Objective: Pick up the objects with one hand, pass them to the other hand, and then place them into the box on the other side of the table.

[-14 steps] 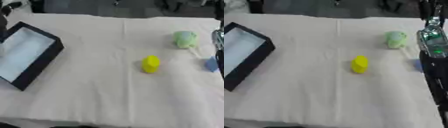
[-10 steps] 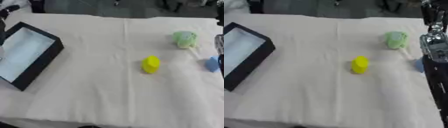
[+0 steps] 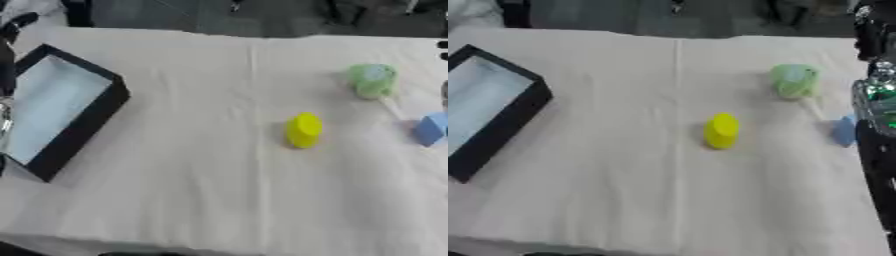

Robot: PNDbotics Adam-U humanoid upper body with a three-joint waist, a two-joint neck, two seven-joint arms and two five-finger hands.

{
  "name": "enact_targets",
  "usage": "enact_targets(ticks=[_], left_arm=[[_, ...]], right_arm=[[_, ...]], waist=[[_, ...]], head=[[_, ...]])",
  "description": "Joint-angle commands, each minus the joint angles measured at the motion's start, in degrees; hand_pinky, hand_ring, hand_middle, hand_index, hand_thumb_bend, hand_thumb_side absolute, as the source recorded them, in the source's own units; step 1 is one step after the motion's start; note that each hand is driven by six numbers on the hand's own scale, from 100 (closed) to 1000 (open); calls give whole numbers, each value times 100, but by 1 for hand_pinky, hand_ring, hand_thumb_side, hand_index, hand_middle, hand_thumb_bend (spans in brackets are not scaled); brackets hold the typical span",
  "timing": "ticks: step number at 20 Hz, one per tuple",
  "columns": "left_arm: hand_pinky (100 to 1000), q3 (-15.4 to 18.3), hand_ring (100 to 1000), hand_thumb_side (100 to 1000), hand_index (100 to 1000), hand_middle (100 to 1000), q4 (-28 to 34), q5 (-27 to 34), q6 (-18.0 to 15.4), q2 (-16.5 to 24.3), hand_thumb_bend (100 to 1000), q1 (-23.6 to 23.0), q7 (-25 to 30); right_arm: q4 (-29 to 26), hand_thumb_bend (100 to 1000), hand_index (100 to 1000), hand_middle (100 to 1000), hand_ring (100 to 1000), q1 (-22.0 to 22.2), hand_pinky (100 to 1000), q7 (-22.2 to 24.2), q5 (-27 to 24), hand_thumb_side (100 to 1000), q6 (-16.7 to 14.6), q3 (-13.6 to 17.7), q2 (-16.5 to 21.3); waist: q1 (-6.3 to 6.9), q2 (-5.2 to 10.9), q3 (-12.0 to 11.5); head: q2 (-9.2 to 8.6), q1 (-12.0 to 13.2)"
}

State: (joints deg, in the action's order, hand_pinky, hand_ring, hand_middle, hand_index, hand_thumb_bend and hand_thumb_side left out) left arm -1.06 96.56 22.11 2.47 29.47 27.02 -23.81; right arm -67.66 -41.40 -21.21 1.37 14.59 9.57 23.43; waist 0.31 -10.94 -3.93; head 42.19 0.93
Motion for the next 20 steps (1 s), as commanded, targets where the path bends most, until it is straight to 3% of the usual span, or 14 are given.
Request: enact_targets(ticks=[1, 10, 15, 19, 20], left_arm=[[811, 86, 1000, 796, 851, 990, 45, -52, -61, 69, 116, 25, 5], [813, 60, 1000, 777, 851, 987, 148, -218, -40, 28, 122, 2, 130], [813, 31, 1000, 776, 850, 985, 203, -241, -31, 8, 124, -6, 183], [813, 23, 1000, 782, 848, 981, 205, -192, -20, 15, 128, -32, 188], [813, 17, 1000, 781, 848, 981, 205, -180, -18, 18, 128, -38, 191]], right_arm=[[-153, 100, 843, 714, 773, -97, 805, 49, 111, 837, -40, 45, 136], [116, 100, 873, 763, 809, -433, 827, 813, 788, 823, 404, -82, 401], [460, 100, 856, 746, 810, -672, 833, 1553, 1167, 760, 459, -66, 531], [828, 100, 865, 734, 820, -955, 846, 2041, 1686, 647, 526, -134, 694], [923, 100, 868, 734, 821, -1030, 849, 2200, 1867, 677, 547, -168, 741]], waist=[[43, 35, -2], [12, 58, 3], [-4, 81, 14], [-24, 93, 44], [-27, 94, 49]], head=[[-43, 6], [12, -287], [-3, -506], [6, -591], [9, -600]])
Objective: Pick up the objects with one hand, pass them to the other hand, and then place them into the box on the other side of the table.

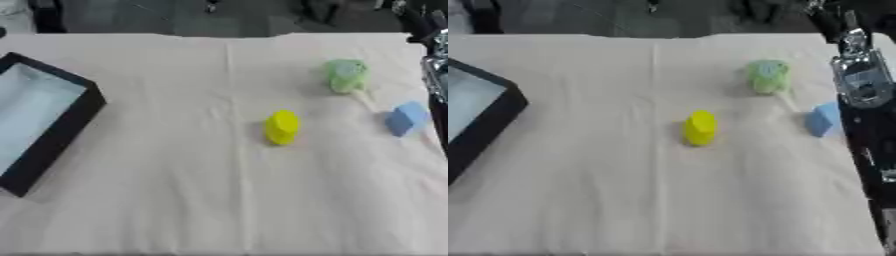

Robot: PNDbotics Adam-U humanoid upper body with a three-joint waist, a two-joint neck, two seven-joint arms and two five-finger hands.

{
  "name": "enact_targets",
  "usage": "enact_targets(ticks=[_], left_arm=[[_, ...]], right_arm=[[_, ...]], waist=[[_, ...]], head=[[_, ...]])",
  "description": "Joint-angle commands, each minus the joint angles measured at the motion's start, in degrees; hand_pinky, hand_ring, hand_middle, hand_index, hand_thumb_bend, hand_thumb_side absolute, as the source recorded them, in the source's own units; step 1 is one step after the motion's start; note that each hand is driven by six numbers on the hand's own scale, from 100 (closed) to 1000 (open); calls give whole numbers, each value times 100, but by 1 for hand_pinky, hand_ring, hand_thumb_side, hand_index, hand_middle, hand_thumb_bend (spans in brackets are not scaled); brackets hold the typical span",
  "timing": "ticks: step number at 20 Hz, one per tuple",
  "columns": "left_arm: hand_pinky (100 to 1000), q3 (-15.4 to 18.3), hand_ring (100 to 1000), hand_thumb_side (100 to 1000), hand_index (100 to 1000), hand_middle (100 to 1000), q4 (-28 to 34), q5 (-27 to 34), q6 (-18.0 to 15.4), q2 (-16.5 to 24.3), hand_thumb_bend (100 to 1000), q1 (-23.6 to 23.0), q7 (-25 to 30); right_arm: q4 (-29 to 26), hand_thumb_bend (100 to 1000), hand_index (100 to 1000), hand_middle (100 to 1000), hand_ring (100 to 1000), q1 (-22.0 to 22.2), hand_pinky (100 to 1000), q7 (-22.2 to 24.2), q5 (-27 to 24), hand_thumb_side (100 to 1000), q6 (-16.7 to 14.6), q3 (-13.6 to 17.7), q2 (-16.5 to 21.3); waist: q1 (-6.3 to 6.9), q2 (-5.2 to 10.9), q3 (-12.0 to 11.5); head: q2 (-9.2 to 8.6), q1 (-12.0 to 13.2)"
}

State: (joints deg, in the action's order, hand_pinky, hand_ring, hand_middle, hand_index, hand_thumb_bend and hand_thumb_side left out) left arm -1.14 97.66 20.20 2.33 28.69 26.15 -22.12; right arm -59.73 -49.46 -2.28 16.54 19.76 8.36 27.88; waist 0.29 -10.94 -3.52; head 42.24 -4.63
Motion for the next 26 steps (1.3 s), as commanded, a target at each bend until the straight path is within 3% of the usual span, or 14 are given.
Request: enact_targets(ticks=[1, 8, 14, 21, 26], left_arm=[[813, 21, 1000, 782, 848, 981, 96, 21, -5, 99, 128, 43, 26], [814, 12, 1000, 780, 848, 981, 106, 0, 3, 121, 127, 14, 31], [815, -8, 1000, 777, 848, 981, 139, -57, 7, 155, 128, -7, 44], [815, 11, 1000, 775, 846, 979, 159, -84, -7, 143, 133, -15, 23], [815, 25, 1000, 774, 844, 978, 169, -84, -12, 128, 136, -16, -3]], right_arm=[[218, 100, 872, 744, 828, -296, 854, 485, 533, 612, 42, -77, 341], [705, 100, 894, 793, 863, -794, 880, 1988, 1587, 551, -92, -210, 684], [864, 100, 908, 816, 888, -724, 897, 2909, 2001, 514, -280, -334, 1014], [667, 100, 914, 818, 895, -367, 902, 3199, 2119, 456, -230, -338, 1301], [347, 100, 891, 775, 866, 46, 883, 2877, 2013, 344, -45, -321, 1461]], waist=[[-26, 97, 12], [-51, 134, 65], [-126, 162, 107], [-167, 162, 143], [-183, 148, 189]], head=[[7, -50], [-9, -28], [-35, 36], [-108, 45], [-122, 46]])
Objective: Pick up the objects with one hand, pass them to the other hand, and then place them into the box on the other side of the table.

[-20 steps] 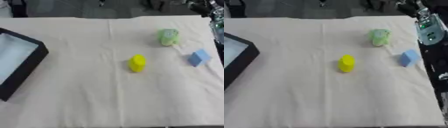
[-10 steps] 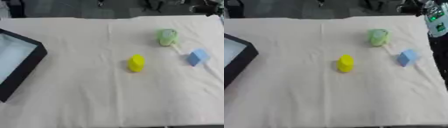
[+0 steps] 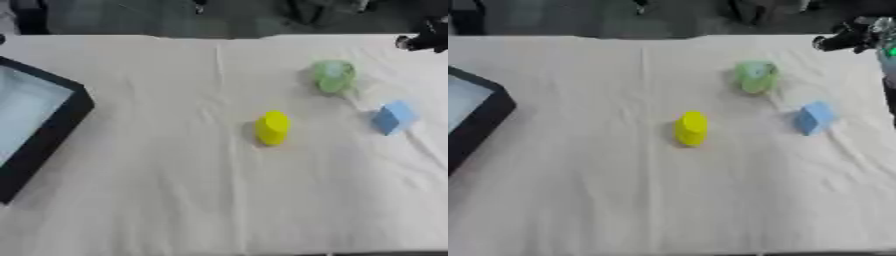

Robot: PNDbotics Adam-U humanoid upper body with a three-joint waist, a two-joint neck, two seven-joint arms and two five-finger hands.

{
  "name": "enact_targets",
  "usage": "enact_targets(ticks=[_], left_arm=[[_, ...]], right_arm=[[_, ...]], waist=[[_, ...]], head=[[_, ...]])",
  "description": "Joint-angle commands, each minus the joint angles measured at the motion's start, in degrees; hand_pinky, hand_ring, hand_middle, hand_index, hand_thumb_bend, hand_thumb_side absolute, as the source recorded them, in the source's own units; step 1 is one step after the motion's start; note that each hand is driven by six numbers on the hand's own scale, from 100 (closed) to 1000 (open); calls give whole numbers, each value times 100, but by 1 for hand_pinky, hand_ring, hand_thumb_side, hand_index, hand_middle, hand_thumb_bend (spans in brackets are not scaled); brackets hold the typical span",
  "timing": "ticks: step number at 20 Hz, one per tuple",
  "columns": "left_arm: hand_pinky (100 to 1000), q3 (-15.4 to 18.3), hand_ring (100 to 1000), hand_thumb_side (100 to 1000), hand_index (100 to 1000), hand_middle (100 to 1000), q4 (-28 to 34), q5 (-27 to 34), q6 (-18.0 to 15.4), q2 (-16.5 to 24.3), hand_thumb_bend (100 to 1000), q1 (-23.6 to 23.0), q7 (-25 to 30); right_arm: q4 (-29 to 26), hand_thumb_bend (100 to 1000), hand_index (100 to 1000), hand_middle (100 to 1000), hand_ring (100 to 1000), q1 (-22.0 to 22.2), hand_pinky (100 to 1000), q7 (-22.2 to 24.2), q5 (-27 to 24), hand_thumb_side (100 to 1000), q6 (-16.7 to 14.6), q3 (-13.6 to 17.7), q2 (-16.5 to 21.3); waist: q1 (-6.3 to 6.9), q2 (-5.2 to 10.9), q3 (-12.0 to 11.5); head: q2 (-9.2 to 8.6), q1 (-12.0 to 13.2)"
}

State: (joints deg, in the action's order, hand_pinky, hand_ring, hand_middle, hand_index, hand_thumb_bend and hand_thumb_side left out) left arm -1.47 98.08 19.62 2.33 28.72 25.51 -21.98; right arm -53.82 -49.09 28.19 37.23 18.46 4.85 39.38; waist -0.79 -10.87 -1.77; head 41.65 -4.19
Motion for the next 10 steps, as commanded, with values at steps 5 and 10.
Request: enact_targets(ticks=[5, 10], left_arm=[[816, 80, 1000, 771, 842, 975, 140, -28, -22, 100, 140, 42, -54], [816, 106, 1000, 773, 835, 970, 152, -29, -42, 27, 145, 21, -114]], right_arm=[[-616, 100, 876, 747, 846, 421, 867, -726, -487, 318, 304, 49, 384], [-797, 153, 896, 764, 862, 770, 870, -623, -1032, 395, 34, -79, 444]], waist=[[-72, 130, 51], [-87, 133, 84]], head=[[-26, -61], [63, -139]])
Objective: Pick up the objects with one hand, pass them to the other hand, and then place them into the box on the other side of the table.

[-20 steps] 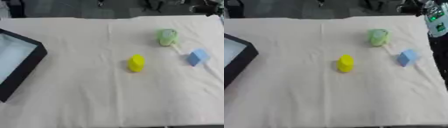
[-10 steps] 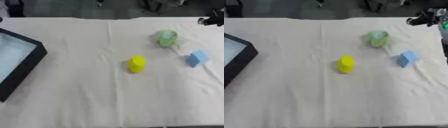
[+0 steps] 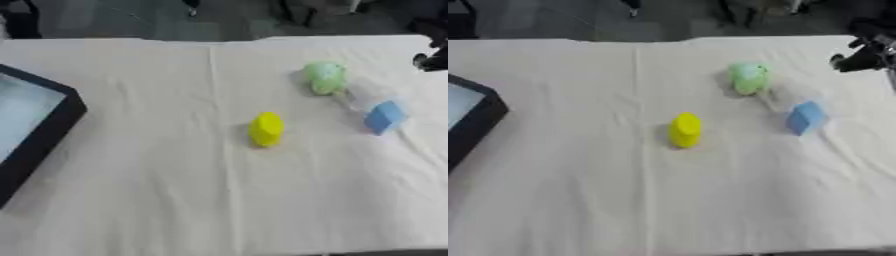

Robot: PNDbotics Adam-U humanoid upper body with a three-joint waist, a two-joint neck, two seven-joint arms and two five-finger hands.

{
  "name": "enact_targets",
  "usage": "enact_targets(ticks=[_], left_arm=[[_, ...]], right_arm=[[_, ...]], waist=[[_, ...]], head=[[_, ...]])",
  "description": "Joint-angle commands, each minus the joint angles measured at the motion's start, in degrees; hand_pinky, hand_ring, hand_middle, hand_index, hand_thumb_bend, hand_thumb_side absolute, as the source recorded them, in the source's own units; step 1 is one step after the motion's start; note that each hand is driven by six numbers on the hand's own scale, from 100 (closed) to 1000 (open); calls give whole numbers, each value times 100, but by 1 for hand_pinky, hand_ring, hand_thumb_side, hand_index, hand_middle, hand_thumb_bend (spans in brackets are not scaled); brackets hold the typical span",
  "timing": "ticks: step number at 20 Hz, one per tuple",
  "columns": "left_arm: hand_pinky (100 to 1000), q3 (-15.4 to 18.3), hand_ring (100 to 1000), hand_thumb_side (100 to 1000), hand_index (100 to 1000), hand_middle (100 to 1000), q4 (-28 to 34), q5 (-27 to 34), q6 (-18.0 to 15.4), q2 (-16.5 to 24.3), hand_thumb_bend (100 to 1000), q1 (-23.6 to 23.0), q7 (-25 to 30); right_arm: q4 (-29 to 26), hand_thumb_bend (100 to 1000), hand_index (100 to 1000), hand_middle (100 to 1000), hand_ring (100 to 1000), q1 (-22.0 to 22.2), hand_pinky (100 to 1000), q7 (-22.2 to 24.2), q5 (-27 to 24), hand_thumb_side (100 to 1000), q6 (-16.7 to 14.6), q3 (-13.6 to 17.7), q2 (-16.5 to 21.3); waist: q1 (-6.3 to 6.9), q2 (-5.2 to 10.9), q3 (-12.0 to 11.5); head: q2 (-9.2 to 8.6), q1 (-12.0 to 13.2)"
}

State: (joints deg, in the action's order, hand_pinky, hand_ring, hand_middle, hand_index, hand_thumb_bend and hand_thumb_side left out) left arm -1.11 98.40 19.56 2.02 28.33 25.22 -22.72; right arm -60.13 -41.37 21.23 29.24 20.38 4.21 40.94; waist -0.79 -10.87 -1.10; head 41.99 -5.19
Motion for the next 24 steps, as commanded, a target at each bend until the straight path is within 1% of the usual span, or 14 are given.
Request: enact_targets(ticks=[1, 3, 6, 9, 15, 19, 24], left_arm=[[816, 64, 1000, 775, 834, 970, 112, -18, -9, 70, 144, 33, -44], [816, 62, 1000, 778, 833, 970, 95, -9, -3, 83, 145, 4, -54], [816, 64, 1000, 777, 833, 970, 85, -7, -2, 107, 144, -14, -64], [817, 82, 1000, 775, 832, 969, 86, -15, -5, 125, 147, -32, -78], [818, 122, 1000, 777, 831, 967, 83, -20, -18, 171, 149, -94, -121], [818, 113, 1000, 778, 830, 970, 75, -21, -11, 168, 149, -95, -116], [819, 116, 1000, 776, 829, 975, 73, -20, -13, 169, 151, -86, -117]], right_arm=[[-168, 155, 895, 763, 860, 67, 868, 143, -307, 409, -249, -12, 304], [-154, 154, 891, 755, 851, 185, 860, 187, -459, 439, -366, 24, 337], [-156, 150, 887, 746, 842, 321, 852, 113, -758, 490, -471, 45, 381], [-227, 137, 885, 742, 838, 456, 849, 75, -1066, 511, -606, 12, 426], [-277, 110, 883, 736, 831, 651, 842, 43, -1443, 566, -719, 14, 488], [-365, 101, 883, 734, 829, 695, 841, 20, -1687, 562, -822, -33, 498], [-577, 100, 888, 743, 837, 759, 847, 238, -1749, 588, -907, -156, 579]], waist=[[-93, 128, 30], [-105, 120, 54], [-118, 114, 82], [-124, 109, 107], [-160, 106, 182], [-163, 96, 203], [-165, 87, 206]], head=[[42, -36], [69, -23], [93, 19], [106, 78], [126, 174], [110, 175], [116, 77]])
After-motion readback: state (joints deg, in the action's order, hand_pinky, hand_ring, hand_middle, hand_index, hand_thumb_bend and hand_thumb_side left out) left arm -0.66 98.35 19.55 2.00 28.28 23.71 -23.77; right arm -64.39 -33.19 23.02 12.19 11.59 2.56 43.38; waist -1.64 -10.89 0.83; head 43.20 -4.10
